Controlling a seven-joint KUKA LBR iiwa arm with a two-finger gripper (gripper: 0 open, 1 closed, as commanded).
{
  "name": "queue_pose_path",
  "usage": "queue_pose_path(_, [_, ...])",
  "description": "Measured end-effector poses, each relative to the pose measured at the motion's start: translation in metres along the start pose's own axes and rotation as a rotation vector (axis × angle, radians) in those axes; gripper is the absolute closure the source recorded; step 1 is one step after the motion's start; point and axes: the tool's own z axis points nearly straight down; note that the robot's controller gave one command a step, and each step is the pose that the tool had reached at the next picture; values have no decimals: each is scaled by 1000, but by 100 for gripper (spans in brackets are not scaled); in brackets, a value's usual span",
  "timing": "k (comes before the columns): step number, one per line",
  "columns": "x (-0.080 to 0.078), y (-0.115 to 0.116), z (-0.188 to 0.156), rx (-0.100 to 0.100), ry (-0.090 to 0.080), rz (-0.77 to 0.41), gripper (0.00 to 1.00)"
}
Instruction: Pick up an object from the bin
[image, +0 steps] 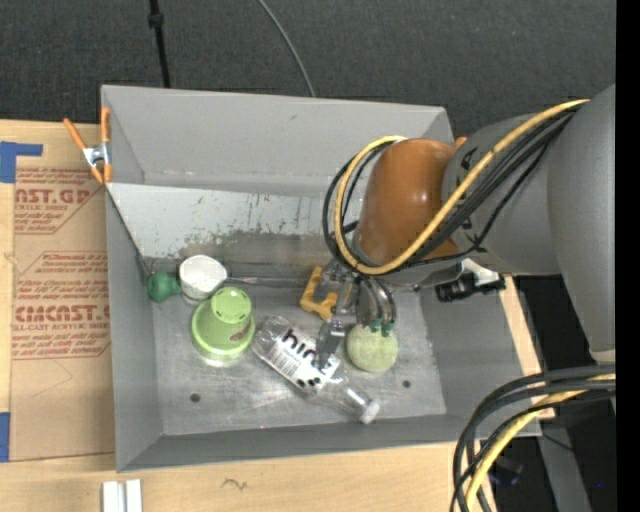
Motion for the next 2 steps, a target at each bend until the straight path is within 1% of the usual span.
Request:
queue_pose_path(1, [13,6,6,-2,-3,-114,0])
queue_pose_path(2, [18,7,57,-1,-2,61,0])
